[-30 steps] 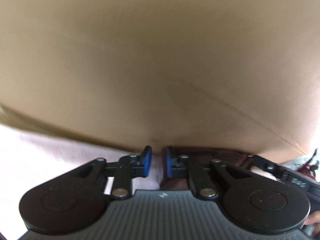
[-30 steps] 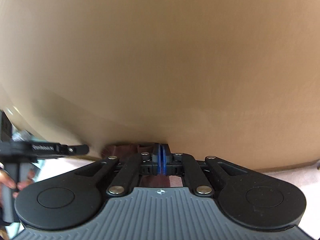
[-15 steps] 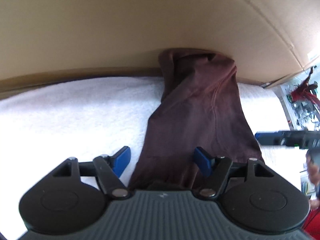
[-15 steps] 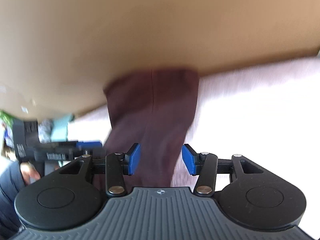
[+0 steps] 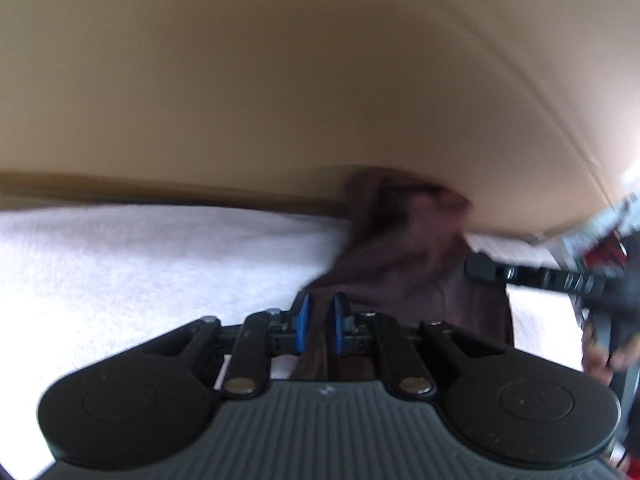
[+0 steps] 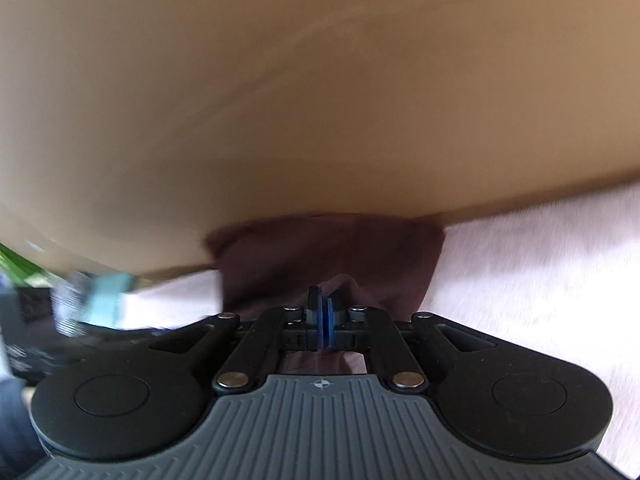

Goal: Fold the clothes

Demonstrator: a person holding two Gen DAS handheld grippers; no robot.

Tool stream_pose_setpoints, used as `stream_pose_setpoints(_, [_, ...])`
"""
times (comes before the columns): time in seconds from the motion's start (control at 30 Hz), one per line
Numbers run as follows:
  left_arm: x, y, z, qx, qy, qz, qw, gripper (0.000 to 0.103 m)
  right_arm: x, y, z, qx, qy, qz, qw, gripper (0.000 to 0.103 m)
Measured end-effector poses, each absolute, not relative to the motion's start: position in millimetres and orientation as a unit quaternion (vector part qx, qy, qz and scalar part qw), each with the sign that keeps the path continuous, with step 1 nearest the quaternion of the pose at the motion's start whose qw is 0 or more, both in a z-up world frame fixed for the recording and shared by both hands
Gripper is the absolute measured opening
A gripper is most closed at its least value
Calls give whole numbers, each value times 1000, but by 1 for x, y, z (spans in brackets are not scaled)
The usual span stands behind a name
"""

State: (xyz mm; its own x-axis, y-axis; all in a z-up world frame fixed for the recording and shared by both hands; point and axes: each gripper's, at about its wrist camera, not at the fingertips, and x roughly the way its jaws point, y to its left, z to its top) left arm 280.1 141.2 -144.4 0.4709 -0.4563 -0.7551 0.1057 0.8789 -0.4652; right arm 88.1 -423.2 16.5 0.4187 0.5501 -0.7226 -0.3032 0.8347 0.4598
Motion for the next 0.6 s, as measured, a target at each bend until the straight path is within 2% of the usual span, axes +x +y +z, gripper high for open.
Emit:
stream_pose_setpoints(0.07, [280, 142, -142, -185, 484, -163, 840, 9, 91, -414, 4, 126, 469, 238, 841, 2])
stream_pose_setpoints(0.13, [278, 144, -136, -186, 478, -159, 844, 20, 92, -412, -1, 144, 461, 223, 847, 1])
stream_pose_setpoints(0.17, [275, 148, -130, -183, 469, -157, 850, 30, 92, -411, -2, 153, 460, 216, 848, 0])
stream_pose_setpoints(0.27, [263, 169, -107, -189, 446, -159, 860, 41, 90, -415, 6, 147, 468, 213, 845, 1])
stream_pose_setpoints(0.33, [250, 184, -97, -185, 444, -157, 863, 45, 81, -425, 18, 143, 458, 192, 856, 13])
stream_pose_setpoints(0.37, [243, 191, -93, -182, 445, -160, 862, 45, 74, -431, 27, 139, 447, 173, 867, 36])
stream_pose_setpoints(0.4, [236, 198, -89, -180, 447, -162, 861, 45, 66, -437, 36, 133, 435, 152, 878, 50])
stream_pose_setpoints(0.43, [231, 202, -88, -179, 454, -169, 856, 45, 58, -442, 44, 123, 421, 138, 888, 48])
stream_pose_setpoints(0.5, [221, 206, -89, -174, 471, -180, 846, 45, 41, -444, 61, 126, 419, 165, 884, 34])
stream_pose_setpoints(0.6, [206, 206, -98, -170, 499, -207, 824, 39, 12, -423, 80, 132, 444, 277, 842, 34])
